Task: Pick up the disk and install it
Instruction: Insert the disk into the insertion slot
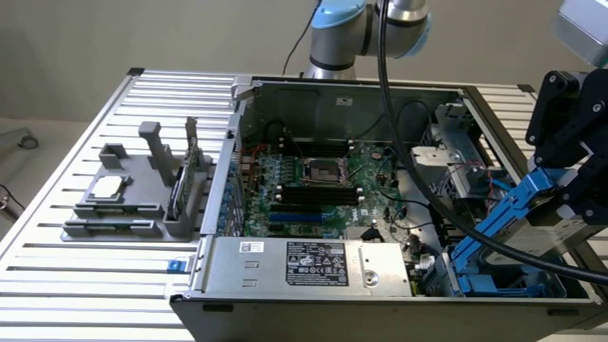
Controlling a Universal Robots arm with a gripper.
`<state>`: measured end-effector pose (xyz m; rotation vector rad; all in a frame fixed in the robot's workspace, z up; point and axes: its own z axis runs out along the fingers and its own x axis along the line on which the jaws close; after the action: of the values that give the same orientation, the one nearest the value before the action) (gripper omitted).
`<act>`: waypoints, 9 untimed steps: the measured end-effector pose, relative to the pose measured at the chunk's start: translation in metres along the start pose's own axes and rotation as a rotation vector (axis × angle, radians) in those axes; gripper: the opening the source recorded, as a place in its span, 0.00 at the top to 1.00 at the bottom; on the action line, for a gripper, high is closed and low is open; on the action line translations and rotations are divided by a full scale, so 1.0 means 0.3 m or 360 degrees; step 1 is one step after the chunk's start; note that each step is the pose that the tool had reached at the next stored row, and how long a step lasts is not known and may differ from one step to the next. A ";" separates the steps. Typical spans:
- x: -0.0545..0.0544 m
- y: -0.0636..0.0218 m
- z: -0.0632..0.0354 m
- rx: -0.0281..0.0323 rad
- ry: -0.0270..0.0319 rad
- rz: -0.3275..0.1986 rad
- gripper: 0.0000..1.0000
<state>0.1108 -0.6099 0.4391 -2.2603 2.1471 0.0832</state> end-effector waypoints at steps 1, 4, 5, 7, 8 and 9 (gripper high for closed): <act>0.000 0.000 0.000 0.00001 0.00000 0.0000 0.67; 0.000 0.000 0.000 0.00001 -0.00002 0.0000 0.67; 0.000 0.000 0.000 0.00001 0.00000 0.0000 0.67; 0.000 0.000 0.000 0.00001 -0.00001 0.0000 0.67; 0.000 0.000 0.000 0.00002 0.00000 0.0000 0.67; 0.000 0.000 0.000 0.00001 -0.00001 0.0000 0.67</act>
<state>0.1107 -0.6099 0.4390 -2.2602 2.1471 0.0832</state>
